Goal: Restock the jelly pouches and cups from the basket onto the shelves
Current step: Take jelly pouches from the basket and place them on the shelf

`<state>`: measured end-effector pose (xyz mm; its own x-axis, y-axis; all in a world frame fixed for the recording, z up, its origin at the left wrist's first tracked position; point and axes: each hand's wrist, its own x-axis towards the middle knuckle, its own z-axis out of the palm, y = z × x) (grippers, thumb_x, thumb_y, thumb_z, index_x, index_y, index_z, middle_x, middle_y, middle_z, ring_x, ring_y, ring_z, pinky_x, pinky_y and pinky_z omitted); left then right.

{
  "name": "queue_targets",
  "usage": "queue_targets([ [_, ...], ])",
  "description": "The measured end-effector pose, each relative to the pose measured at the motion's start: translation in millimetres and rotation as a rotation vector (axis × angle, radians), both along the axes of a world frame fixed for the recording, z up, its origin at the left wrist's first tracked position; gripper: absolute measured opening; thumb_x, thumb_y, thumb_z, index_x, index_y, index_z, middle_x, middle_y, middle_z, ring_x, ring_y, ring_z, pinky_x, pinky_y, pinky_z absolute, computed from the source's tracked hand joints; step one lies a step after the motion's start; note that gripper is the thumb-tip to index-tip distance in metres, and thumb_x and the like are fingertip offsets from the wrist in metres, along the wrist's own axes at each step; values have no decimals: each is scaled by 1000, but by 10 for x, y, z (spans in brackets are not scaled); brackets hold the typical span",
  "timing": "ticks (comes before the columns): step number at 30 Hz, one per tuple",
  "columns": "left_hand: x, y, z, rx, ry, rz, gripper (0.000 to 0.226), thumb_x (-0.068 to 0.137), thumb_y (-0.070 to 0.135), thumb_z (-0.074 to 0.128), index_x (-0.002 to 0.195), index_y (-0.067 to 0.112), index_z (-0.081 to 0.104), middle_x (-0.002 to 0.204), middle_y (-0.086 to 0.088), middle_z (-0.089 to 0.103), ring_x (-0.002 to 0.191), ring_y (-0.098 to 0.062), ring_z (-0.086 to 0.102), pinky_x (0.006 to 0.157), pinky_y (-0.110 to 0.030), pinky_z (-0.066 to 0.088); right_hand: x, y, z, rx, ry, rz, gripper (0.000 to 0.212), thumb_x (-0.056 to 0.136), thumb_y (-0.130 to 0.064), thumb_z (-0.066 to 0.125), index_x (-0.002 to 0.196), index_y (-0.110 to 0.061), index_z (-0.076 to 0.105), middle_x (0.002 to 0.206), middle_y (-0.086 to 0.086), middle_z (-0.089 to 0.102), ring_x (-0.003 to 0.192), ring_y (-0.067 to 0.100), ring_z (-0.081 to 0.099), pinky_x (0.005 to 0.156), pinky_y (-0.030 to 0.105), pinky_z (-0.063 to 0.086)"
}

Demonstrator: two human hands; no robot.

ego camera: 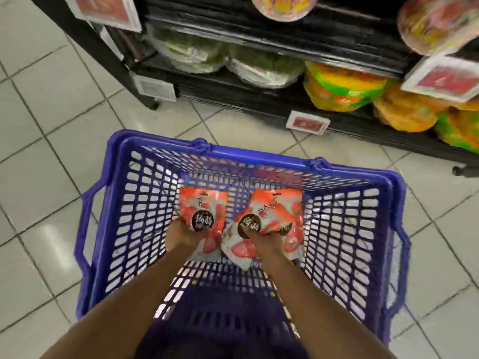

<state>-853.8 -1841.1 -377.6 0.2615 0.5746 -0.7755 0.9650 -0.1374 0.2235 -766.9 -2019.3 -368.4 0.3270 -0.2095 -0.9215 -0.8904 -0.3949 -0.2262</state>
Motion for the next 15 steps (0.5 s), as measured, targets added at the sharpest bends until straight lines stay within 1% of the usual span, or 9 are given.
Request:
queue_targets([
  [2, -25, -7, 327, -68, -49, 53, 56, 60, 37, 91, 105, 10, 72, 100, -14, 74, 92, -27, 70, 69, -28, 46, -54, -126, 303, 43, 10, 16, 44, 71, -27, 86, 100, 3, 71, 87, 16, 72, 82, 32, 68, 83, 47, 57],
  [4, -105, -30, 810, -149, -92, 120, 59, 54, 36, 94, 101, 8, 72, 98, -15, 75, 88, -24, 70, 78, -34, 54, -58, -234, 783, 131, -11, -6, 28, 72, -23, 85, 91, -7, 70, 82, 9, 72, 83, 31, 67, 88, 51, 54],
  [5, -133, -17, 1079, -180, -131, 174, 57, 53, 35, 94, 99, 8, 72, 94, -15, 75, 82, -22, 69, 78, -36, 55, -48, -293, 1062, 176, -54, -25, 20, 74, -21, 84, 84, -13, 69, 80, 6, 72, 84, 32, 68, 88, 52, 54],
  [6, -143, -16, 1367, -201, -155, 207, 51, 57, 31, 94, 98, 10, 72, 89, -13, 75, 74, -19, 68, 74, -35, 56, -36, -341, 1345, 209, -98, -39, 16, 75, -21, 83, 75, -16, 68, 74, 4, 72, 80, 30, 69, 84, 49, 56],
  [8, -109, -10, 1990, -229, -223, 243, 39, 66, 24, 90, 99, 14, 72, 77, -2, 74, 60, -14, 64, 58, -27, 54, 2, -456, 1961, 266, -157, -46, 25, 74, -29, 81, 59, -18, 64, 56, -3, 66, 62, 18, 67, 66, 28, 55],
  [9, -63, -2, 2335, -245, -268, 261, 35, 69, 24, 88, 99, 15, 72, 71, 3, 72, 55, -11, 63, 51, -24, 52, 46, -494, 2294, 281, -178, -46, 28, 75, -30, 79, 58, -18, 60, 51, -5, 62, 54, 12, 64, 56, 20, 51],
  [10, -8, 10, 2723, -245, -316, 274, 32, 71, 24, 87, 97, 15, 72, 67, 6, 71, 53, -10, 62, 48, -22, 49, 106, -523, 2715, 300, -214, -71, 30, 76, -29, 78, 61, -16, 57, 48, -6, 60, 49, 9, 62, 50, 15, 48],
  [12, 133, 18, 3446, -263, -417, 271, 28, 73, 23, 85, 97, 20, 71, 69, 5, 73, 56, -11, 63, 48, -24, 50, 211, -574, 3385, 369, -263, -117, 29, 71, -31, 79, 64, -18, 55, 49, -7, 57, 45, 6, 59, 45, 15, 45],
  [15, 392, 33, 4680, -277, -560, 272, 32, 70, 20, 86, 98, 19, 70, 71, 6, 75, 53, -3, 63, 44, -19, 47, 461, -601, 4517, 446, -352, -152, 18, 63, -39, 81, 62, -26, 68, 54, -9, 60, 49, 4, 60, 47, 17, 47],
])
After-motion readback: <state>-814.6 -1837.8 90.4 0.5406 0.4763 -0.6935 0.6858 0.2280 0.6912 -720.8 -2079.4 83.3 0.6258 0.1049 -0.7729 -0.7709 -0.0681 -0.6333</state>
